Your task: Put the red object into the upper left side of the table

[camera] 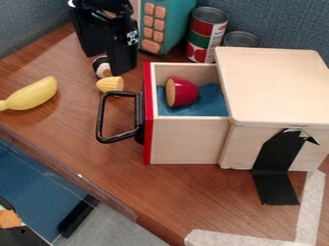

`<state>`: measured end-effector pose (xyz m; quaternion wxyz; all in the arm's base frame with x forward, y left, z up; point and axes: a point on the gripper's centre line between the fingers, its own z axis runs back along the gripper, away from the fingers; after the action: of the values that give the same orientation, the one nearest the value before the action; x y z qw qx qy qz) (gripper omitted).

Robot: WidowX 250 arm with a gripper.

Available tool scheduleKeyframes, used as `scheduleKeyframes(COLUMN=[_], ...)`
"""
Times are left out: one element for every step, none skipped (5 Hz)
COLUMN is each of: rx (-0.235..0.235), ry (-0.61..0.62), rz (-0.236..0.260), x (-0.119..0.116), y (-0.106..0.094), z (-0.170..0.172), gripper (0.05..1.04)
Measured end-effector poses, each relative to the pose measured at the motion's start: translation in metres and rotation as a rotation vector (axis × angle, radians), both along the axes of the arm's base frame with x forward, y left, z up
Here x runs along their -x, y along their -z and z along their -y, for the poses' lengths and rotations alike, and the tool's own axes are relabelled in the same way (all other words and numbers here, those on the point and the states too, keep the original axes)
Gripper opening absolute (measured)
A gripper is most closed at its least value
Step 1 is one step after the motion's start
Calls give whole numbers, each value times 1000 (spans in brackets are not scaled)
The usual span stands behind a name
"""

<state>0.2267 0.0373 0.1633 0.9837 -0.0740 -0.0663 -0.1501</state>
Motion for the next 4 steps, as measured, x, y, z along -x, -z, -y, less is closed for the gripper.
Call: scheduleKeyframes(rx=[3, -124, -204, -252], ry=[2, 92, 196, 316], rz=[-25, 63, 142, 203], x=[2, -14, -25, -35], y=[7, 22, 25, 29], z=[0, -18, -22, -19], gripper=[999, 999, 999, 999])
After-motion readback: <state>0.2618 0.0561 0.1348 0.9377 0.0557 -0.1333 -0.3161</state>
